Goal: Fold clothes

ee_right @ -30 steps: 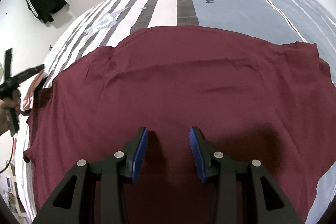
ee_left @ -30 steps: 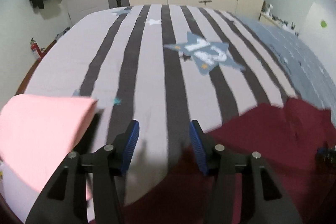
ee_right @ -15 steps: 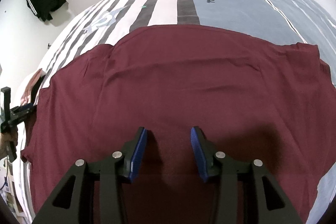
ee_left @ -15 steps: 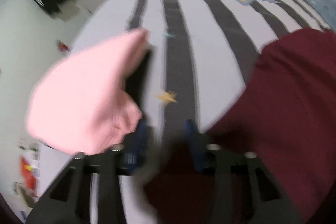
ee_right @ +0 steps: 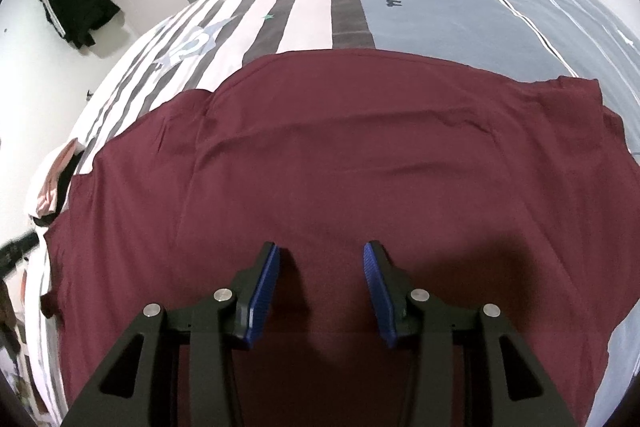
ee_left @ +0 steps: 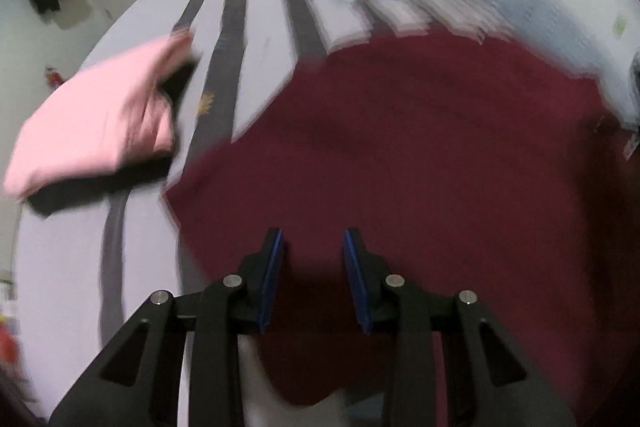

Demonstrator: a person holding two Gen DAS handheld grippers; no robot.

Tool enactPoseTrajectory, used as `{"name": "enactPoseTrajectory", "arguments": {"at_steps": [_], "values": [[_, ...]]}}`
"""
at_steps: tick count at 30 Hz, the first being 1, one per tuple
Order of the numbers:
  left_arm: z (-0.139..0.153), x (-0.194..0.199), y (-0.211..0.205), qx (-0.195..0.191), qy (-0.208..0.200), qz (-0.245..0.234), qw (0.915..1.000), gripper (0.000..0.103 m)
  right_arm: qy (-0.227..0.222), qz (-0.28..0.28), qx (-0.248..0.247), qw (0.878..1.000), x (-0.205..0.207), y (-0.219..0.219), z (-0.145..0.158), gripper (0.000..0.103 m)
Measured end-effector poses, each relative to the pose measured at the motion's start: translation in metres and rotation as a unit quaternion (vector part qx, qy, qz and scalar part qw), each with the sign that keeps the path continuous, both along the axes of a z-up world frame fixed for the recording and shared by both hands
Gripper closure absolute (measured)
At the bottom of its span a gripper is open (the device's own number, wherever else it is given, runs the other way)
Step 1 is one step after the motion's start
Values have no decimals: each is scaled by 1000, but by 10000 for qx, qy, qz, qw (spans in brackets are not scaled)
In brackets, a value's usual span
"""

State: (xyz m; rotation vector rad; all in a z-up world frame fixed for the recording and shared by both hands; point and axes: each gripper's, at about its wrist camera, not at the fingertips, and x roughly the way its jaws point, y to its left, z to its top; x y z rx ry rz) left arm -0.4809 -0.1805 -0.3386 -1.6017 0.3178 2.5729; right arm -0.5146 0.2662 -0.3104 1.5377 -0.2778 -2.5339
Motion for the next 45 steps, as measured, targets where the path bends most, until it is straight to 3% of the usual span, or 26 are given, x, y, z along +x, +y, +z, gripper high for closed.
{"name": "enactPoseTrajectory", "arguments": {"at_steps": [2, 4, 8, 10, 12, 15, 19, 26, 32, 35, 39, 42, 45], "values": [[-15, 9, -11, -196, 24, 119, 9997, 71, -4, 30, 5, 10000, 0, 0, 0, 62], [-16, 12, -27, -354, 175, 370, 9985, 59, -14, 58, -4, 10000, -2, 1, -1, 62], [-3, 7, -38, -983, 471, 899, 9900, 61, -14, 110, -3, 9999, -3, 2, -1, 62], [4, 3, -48, -705, 437, 1244, 9888, 61, -17, 107, -5, 9999, -5, 2, -1, 62], [15, 1, -45, -542, 504, 1273, 9891, 61, -31, 64, -31, 10000, -5, 2, 1, 62], [34, 4, -27, -211, 787, 1059, 9910, 61, 53, 2, -75, 10000, -6, 5, 11, 62], [40, 6, -1, 108, 773, 777, 9939, 61, 407, 95, 134, 9990, -21, 9, 33, 61], [23, 11, 1, 381, 693, 867, 9931, 61, 549, 370, 879, 9939, -100, 8, 31, 59], [25, -61, 15, 628, 904, 500, 9927, 61, 554, 1140, 1209, 9845, -150, -37, 21, 57], [29, -108, 23, 818, 883, 178, 9926, 60, 548, 1272, 1271, 9822, -168, -53, 18, 57], [18, -159, 39, 972, 498, -282, 9936, 59, 385, 1427, 1356, 9797, -186, -71, 8, 57], [6, -181, 57, 710, 220, -605, 9954, 59, 249, 1552, 1533, 9756, -194, -78, -4, 56], [-7, -196, 69, 669, 60, -727, 9951, 57, 219, 1463, 1449, 9783, -195, -68, -7, 47]]}}
